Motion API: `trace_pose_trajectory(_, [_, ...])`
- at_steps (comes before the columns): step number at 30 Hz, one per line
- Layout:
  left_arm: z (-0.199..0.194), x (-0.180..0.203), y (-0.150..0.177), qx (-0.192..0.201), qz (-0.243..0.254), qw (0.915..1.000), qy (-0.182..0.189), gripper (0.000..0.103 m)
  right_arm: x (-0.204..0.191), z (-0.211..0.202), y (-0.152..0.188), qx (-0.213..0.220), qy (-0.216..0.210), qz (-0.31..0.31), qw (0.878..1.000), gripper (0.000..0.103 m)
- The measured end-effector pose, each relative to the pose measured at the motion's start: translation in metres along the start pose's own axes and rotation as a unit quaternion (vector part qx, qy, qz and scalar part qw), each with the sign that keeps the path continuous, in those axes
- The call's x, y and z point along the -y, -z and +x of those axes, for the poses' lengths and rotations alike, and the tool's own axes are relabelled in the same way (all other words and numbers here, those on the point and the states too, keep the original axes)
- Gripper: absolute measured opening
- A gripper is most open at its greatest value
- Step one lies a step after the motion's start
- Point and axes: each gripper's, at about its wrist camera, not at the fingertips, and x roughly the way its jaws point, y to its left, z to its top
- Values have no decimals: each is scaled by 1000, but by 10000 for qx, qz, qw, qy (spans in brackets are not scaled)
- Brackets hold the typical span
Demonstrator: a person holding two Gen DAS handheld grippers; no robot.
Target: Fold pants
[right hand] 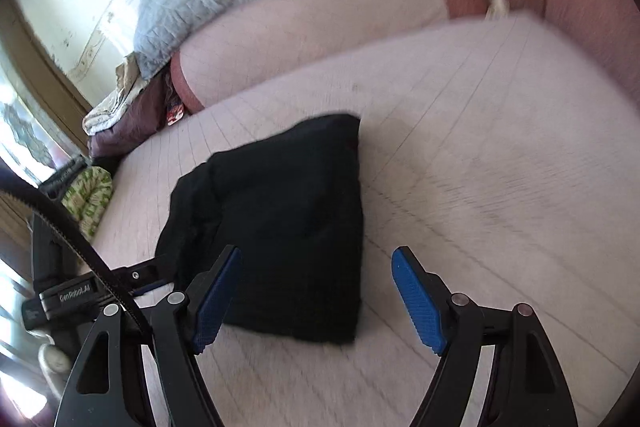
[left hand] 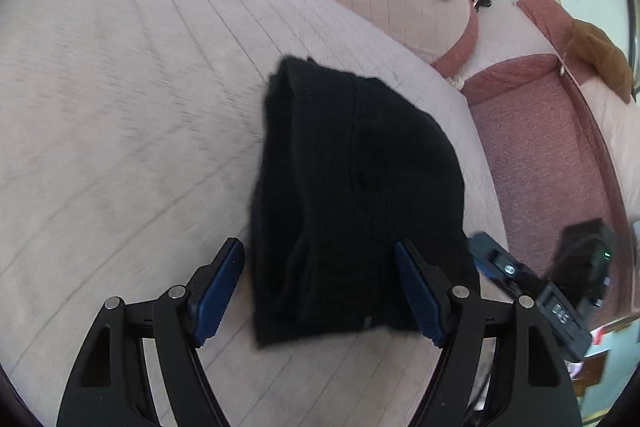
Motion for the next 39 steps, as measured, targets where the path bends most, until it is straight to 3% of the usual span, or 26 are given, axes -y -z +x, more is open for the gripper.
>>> trace_pose_trajectory(2, [11,10,-8,19,167,9999,-26,79,8,25,-9,-165,-197,200,9995,81])
trace_pose_trajectory(4, [16,17,-13,-43,243,9997,-60,62,10,46,-16,-278,-387,285,9985,78])
trace_pose_trajectory(5, [18,20,-16,-102,254,9996,-110,47,9,52,-20,-282,-490,286,9980,66])
trace_pose_trajectory(8, [11,18,-19,-123,255,9996,-52,36,6,60,-28,-405,-663,473,9959,50])
trace_pose_trajectory(13, [-18,15,-27,139,203,9997,35,33,-17,40,-37,-279,-984,284,9943,36])
trace_pose_trajectory(17, [-38,7,-33,361,185,9992,-42,33,-39,34,-36,-225,-1127,136,9933,35])
trace_pose_trajectory(19, [-35,-7,-37,296,-4,9992,-271,40,-41,42,-34,-311,-1089,159,9934,36])
trace_pose_trajectory(21, [-28,-24,-40,177,-177,9980,-573,42,-36,51,-29,-440,-748,144,9961,40])
trace_pose_trajectory(22, [-27,-35,-40,110,-306,9979,-555,46,-36,57,-24,-477,-210,-62,9986,46])
trace_pose_trajectory(24, [-33,-48,-38,91,-590,9979,-241,48,-37,55,-18,-309,263,-377,9985,64])
trace_pose_trajectory(25, [-41,-49,-37,193,-593,9978,-224,48,-38,48,-16,-249,343,-451,9981,69])
trace_pose_trajectory(28, [-60,-41,-41,451,-446,9979,-135,48,-48,18,-10,54,462,-680,9966,69])
trace_pose_trajectory(33, [-59,-12,-60,699,-210,9970,273,52,-69,-23,11,517,274,-944,9938,69])
trace_pose_trajectory(37, [-11,-5,-78,330,-284,9990,-85,54,-76,-10,28,232,-127,-1044,9942,69])
trace_pose_trajectory(39, [7,-14,-82,223,-354,9988,-270,54,-71,4,34,126,-45,-1076,9941,69])
